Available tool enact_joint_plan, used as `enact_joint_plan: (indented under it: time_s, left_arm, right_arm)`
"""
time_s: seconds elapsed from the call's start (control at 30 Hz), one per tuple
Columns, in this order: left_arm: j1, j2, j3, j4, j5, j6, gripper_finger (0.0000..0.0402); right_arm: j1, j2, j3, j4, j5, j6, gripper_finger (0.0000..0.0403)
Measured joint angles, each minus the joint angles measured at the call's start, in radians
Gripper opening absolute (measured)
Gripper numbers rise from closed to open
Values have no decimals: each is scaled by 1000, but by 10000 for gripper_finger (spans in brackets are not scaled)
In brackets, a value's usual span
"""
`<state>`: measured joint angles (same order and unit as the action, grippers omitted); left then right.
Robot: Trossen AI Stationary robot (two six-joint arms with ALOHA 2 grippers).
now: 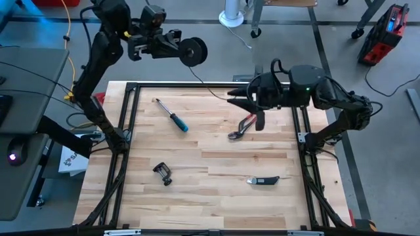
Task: Coil cords
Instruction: Coil the black wire onto the black spool
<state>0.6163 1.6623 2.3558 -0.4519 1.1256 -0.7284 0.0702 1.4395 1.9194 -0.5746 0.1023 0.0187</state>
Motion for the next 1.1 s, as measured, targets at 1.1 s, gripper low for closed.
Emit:
enact_joint_plan:
  time_s: [1.1]
  left_arm:
    - [7, -9, 0, -8, -19, 0, 0]
  right_arm:
    - [0, 12, 4, -64, 61, -103, 2]
